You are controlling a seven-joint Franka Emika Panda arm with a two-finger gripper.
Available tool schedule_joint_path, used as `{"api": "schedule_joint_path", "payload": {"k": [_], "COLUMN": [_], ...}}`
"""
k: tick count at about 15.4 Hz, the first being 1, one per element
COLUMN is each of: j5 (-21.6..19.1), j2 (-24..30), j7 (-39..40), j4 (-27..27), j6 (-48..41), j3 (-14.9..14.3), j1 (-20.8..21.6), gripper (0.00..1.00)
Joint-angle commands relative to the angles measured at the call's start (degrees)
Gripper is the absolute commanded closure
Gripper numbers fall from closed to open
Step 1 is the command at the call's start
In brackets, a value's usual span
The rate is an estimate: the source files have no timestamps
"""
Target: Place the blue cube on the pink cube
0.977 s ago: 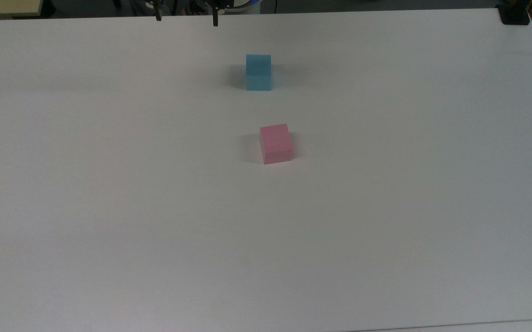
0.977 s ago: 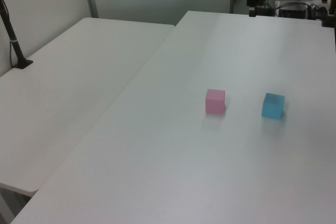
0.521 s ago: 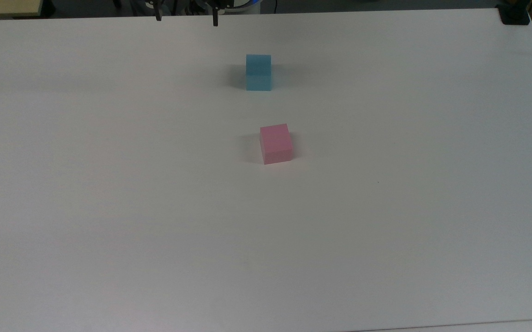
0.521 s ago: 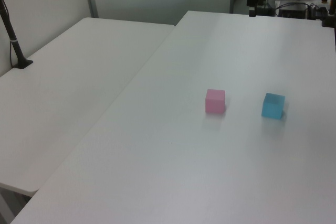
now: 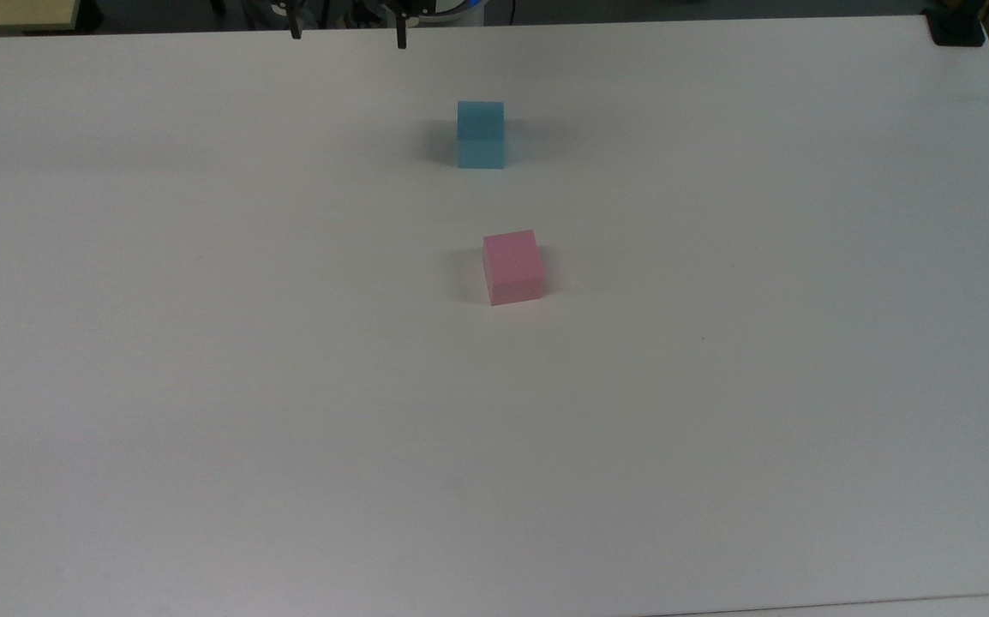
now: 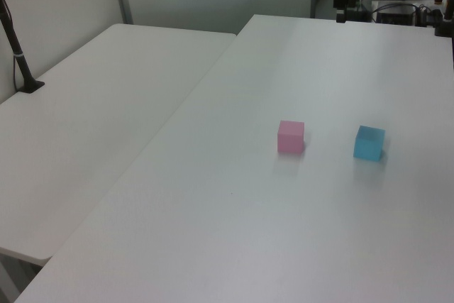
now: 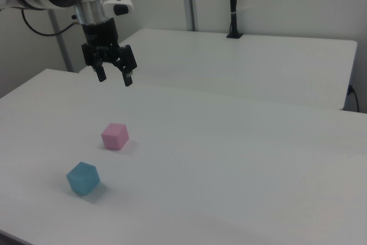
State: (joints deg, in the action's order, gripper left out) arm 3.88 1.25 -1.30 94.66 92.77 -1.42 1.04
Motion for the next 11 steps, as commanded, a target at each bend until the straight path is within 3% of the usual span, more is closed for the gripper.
{"api": "schedule_joint_path", "payload": {"k": [1,4,11], "j5": [-1.4,-4.3,-4.6], "j2": [-0.2,0.2,3.2], "j7": [0.6,-0.3,-7.9], "j4": [-1.4,-1.3,1.4], "j6": [-1.2,-1.5,-1.2], "j3": [0.3,0.5,0.5], "j1": [1.1,3.9,12.1], "gripper": [0.00,0.00,0.00]}}
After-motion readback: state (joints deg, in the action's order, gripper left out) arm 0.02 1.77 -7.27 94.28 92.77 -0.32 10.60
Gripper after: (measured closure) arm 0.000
